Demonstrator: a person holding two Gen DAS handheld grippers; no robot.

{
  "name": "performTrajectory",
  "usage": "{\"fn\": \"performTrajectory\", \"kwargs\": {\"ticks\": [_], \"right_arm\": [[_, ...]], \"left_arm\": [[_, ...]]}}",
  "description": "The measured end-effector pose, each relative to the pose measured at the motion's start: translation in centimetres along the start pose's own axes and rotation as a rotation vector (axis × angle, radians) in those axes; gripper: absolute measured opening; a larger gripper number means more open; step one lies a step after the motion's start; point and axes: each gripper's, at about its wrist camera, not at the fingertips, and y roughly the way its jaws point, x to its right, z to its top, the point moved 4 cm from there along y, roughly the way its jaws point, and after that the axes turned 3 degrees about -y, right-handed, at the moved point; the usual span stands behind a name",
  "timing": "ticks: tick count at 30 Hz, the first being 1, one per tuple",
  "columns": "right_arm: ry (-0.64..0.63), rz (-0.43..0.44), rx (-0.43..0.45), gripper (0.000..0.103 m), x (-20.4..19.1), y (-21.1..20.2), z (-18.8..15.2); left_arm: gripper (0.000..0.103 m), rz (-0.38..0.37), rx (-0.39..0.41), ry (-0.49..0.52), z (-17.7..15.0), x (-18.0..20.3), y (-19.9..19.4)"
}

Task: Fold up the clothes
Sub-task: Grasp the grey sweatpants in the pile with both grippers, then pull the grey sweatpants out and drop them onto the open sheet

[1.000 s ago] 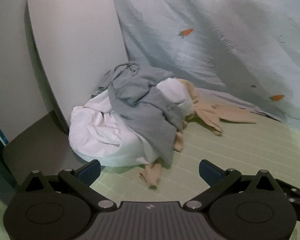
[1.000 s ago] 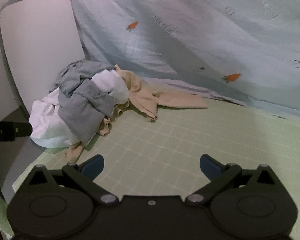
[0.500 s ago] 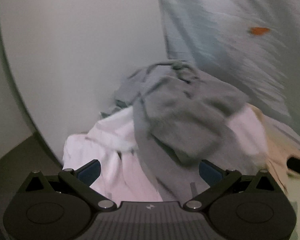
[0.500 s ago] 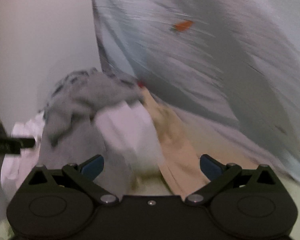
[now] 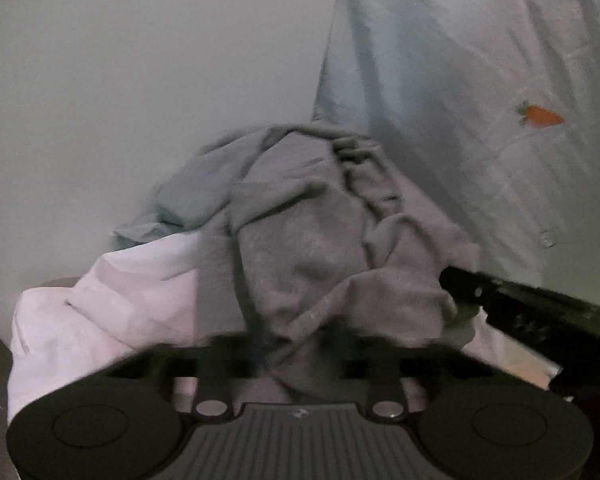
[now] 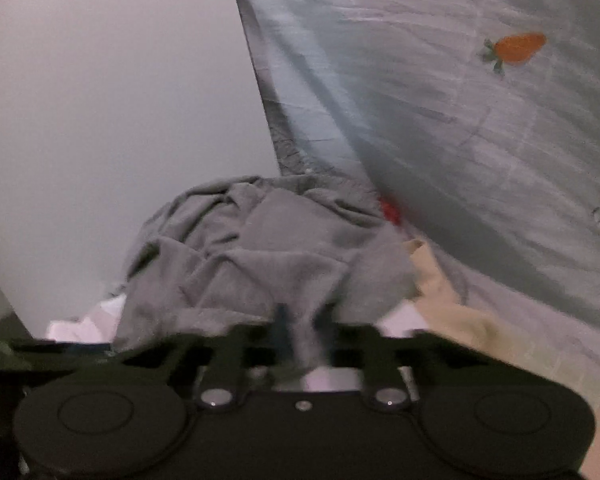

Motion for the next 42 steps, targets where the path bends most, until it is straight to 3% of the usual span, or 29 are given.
{"fn": "performTrajectory", "kwargs": {"ticks": [4, 8, 13, 18, 21, 25, 27, 29, 30, 31, 33, 35, 37, 42], "right_arm": [[-0.031, -0.061, 0.075, 0.003, 0.0, -3.6, 0.0], [-0.019, -0.143, 0.150, 0.003, 1.4, -9.7, -0.8], [0.029, -0.235, 0.213, 0.003, 4.1, -19.3, -5.2], [0.073, -0.359, 0.248, 0.002, 7.1, -31.3, -12.5], [0.076, -0.483, 0.236, 0.002, 9.3, -38.9, -18.0], [0.145, -0.665, 0.115, 0.003, 13.8, -46.9, -26.3], [0.199, -0.738, 0.014, 0.005, 16.3, -50.1, -31.0], [0.264, -0.771, -0.066, 0.007, 17.4, -52.3, -35.0], [0.300, -0.786, -0.095, 0.016, 17.7, -53.5, -37.0], [0.357, -0.773, -0.100, 0.037, 17.5, -54.2, -38.5], [0.471, -0.745, -0.108, 0.058, 17.1, -55.5, -41.5], [0.566, -0.684, -0.127, 0.060, 16.1, -55.3, -43.6], [0.634, -0.624, -0.190, 0.075, 15.2, -53.8, -45.6], [0.684, -0.500, -0.273, 0.079, 12.7, -49.2, -47.4]], "left_arm": [[0.010, 0.017, 0.093, 0.130, -0.1, 3.2, -3.2], [0.008, -0.037, 0.157, 0.177, -1.0, 6.8, -8.0], [0.005, -0.117, 0.201, 0.265, -5.0, 12.9, -15.0], [0.005, -0.205, 0.185, 0.373, -14.0, 20.5, -22.5], [0.005, -0.326, 0.108, 0.419, -20.9, 25.3, -26.7], [0.017, -0.491, -0.109, 0.504, -33.1, 31.7, -30.1], [0.027, -0.501, -0.192, 0.536, -37.6, 33.2, -30.6], [0.035, -0.498, -0.243, 0.592, -41.0, 33.7, -31.6], [0.043, -0.492, -0.247, 0.598, -41.6, 33.5, -31.8], [0.048, -0.479, -0.251, 0.593, -41.7, 32.9, -31.6], [0.061, -0.405, -0.254, 0.557, -41.2, 31.3, -30.7], [0.064, -0.332, -0.257, 0.520, -40.7, 29.6, -29.8], [0.069, -0.242, -0.264, 0.486, -40.2, 28.0, -28.5], [0.071, -0.070, -0.280, 0.490, -37.4, 24.2, -24.1]]}}
